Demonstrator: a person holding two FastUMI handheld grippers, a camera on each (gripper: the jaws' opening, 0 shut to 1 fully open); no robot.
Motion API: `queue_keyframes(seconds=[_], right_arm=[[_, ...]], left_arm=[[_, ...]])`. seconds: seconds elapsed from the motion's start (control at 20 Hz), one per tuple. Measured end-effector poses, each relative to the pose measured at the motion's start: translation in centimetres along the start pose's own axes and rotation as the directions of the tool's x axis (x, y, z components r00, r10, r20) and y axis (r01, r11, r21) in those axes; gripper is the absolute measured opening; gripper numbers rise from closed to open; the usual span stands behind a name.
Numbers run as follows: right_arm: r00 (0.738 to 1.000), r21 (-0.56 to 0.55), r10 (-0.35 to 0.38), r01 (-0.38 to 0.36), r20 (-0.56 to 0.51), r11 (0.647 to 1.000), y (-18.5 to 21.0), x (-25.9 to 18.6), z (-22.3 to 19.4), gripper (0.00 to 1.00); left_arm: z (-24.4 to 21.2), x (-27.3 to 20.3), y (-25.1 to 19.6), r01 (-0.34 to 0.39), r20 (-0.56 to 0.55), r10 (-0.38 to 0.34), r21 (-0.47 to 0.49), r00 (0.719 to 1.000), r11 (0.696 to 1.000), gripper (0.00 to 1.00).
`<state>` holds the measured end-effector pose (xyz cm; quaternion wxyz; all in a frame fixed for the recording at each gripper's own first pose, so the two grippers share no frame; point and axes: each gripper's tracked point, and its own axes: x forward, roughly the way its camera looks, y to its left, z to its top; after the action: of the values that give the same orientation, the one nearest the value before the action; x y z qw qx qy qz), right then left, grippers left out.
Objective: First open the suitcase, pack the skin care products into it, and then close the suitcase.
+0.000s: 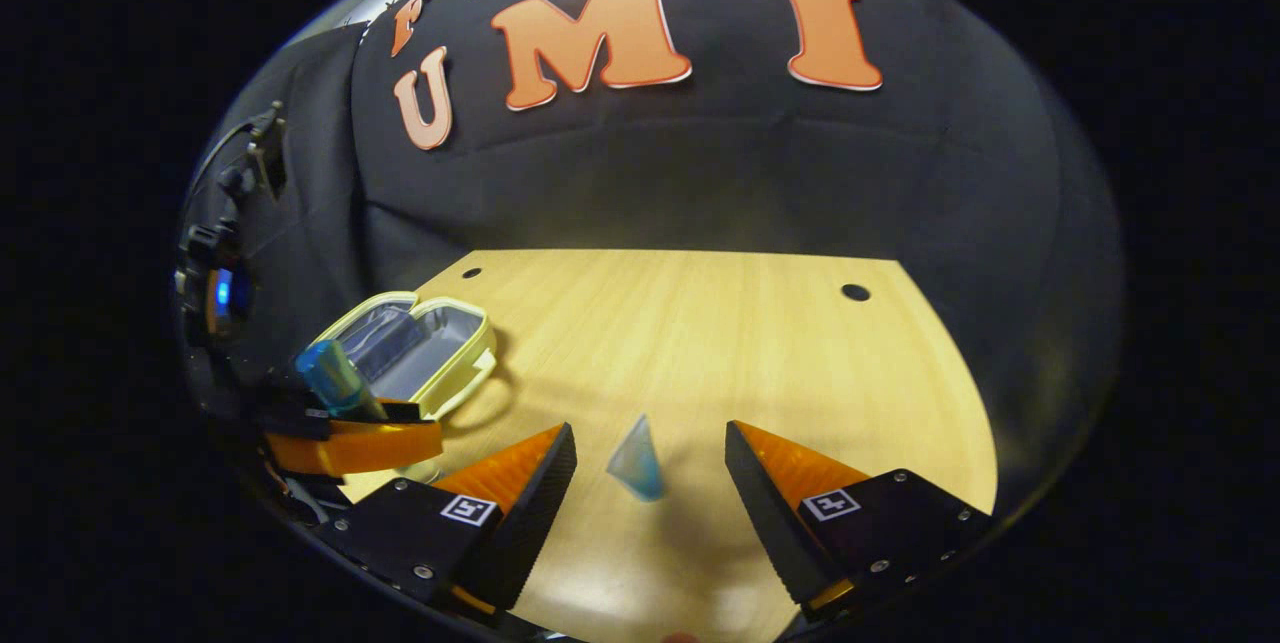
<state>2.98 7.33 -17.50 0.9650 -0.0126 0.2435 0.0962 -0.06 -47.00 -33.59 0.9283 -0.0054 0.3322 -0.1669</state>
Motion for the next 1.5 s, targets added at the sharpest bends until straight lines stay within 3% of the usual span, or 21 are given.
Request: queue_keyframes(seconds=[0.2,0.4,0.5,0.55,0.6,0.65,0.75,0.85,0.9,0.95,1.2,1.35,1.5], right_arm=[[0.995,-0.123,-0.090,0.086,-0.031,0.989,-1.6,5.1,-2.6,0.96],[0.985,-0.141,-0.088,0.067,-0.151,0.988,-0.9,8.2,-7.2,0.93],[0.974,-0.153,-0.098,0.067,-0.204,0.986,-0.9,9.0,-9.0,0.86],[0.965,-0.157,-0.108,0.071,-0.240,0.985,-1.1,9.0,-10.0,0.70],[0.962,-0.139,-0.108,0.074,-0.252,0.988,-1.3,8.8,-10.1,0.63],[0.964,-0.106,-0.093,0.068,-0.251,0.992,-0.9,9.0,-9.8,0.46],[0.962,-0.021,-0.041,0.036,-0.271,0.999,0.0,8.6,-9.1,0.39],[0.959,0.059,0.036,-0.020,-0.282,0.998,1.3,7.8,-8.1,0.42],[0.957,0.084,0.074,-0.053,-0.281,0.995,2.0,7.1,-7.4,0.38],[0.955,0.099,0.116,-0.092,-0.273,0.991,2.8,6.6,-6.7,0.42],[0.939,0.158,0.265,-0.234,-0.219,0.959,7.1,3.6,-4.3,0.41],[0.930,0.177,0.297,-0.262,-0.218,0.949,8.9,2.3,-4.2,0.41],[0.952,0.174,0.241,-0.209,-0.189,0.962,9.3,2.0,-3.7,0.41]], left_arm=[[-0.5,-4.1,3.4,-0.071,0.003,0.071,-0.015,0.997,0.997,0.49],[-1.3,-7.2,7.0,-0.154,0.017,0.155,-0.036,0.988,0.987,0.49],[-1.6,-8.3,8.4,-0.184,0.013,0.186,-0.062,0.983,0.981,0.48],[-2.1,-8.5,9.2,-0.195,0.008,0.196,-0.078,0.981,0.978,0.49],[-2.3,-8.6,9.7,-0.197,0.002,0.198,-0.086,0.980,0.977,0.49],[-2.1,-8.6,10.2,-0.198,-0.002,0.199,-0.091,0.980,0.976,0.49],[-1.4,-9.2,11.2,-0.203,0.002,0.204,-0.080,0.979,0.976,0.48],[0.5,-10.1,12.5,-0.210,0.013,0.211,-0.039,0.977,0.977,0.49],[1.3,-10.7,13.2,-0.212,-0.001,0.212,-0.011,0.977,0.977,0.49],[1.9,-11.0,14.2,-0.218,-0.037,0.218,0.012,0.975,0.976,0.49],[5.0,-11.1,20.0,-0.214,-0.232,0.224,0.067,0.947,0.975,0.50],[5.1,-9.0,23.0,-0.181,-0.361,0.198,0.081,0.911,0.980,0.49],[3.3,-6.4,24.6,-0.117,-0.501,0.132,0.062,0.855,0.991,0.49]])
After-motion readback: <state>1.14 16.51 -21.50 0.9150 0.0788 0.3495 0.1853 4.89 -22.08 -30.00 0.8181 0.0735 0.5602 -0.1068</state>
